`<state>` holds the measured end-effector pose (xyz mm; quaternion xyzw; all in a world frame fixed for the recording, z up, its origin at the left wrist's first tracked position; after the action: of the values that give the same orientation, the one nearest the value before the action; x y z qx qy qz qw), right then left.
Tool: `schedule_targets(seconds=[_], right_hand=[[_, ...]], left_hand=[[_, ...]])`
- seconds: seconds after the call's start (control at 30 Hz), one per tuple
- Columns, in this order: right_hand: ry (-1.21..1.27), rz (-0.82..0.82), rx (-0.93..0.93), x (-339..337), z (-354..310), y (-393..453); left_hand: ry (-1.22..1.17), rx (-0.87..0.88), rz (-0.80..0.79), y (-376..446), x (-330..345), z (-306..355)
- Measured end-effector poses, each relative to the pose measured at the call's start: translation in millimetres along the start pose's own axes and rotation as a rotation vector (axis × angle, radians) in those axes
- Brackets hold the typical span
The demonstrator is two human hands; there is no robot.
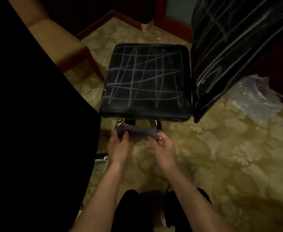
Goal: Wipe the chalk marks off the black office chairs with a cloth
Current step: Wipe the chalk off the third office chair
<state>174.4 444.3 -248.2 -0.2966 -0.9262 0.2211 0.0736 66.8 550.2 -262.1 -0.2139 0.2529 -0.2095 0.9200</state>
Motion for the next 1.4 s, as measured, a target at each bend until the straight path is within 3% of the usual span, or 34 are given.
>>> schedule_targets(seconds=[0.13, 0.3, 0.57, 0.83, 0.93, 1.0, 1.23, 1.4], right_hand=[[-0.064, -0.075, -0.067, 36, 36, 76], [-0.196, -0.097, -0.267, 63, 77, 170], [-0.243, -0.005, -0.568, 45, 125, 215], [-0.188, 0.054, -0.572, 30, 130, 214], [-0.208, 0.024, -0.543, 26, 124, 209], [-0.236, -0.036, -0.532, 34, 119, 208], [-0.308, -0.133, -0.567, 109, 116, 222], [-0.284, -0.072, -0.563, 113, 114, 231]], left_hand=[[-0.097, 0.047, 0.031, 84, -3, -42], [-0.239, 0.161, 0.19, 176, 11, -64], [-0.255, 0.368, 0.271, 199, 51, -82], [-0.351, 0.443, 0.229, 203, 67, -92], [-0.393, 0.445, 0.169, 206, 66, -101], [-0.474, 0.467, 0.212, 209, 55, -106], [-0.583, 0.312, 0.419, 244, 11, -110], [-0.843, 0.273, 0.299, 253, 12, -108]])
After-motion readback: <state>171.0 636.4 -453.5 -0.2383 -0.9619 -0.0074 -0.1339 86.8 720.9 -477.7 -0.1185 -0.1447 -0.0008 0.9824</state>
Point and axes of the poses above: each hand's wrist, its own y-axis towards the middle knuckle, its own x-axis out of the palm, z = x × y, the point moved 1 cm from there along y, towards the middle knuckle, and after that the axes turned 10 degrees about -z, right-handed, at the moved point
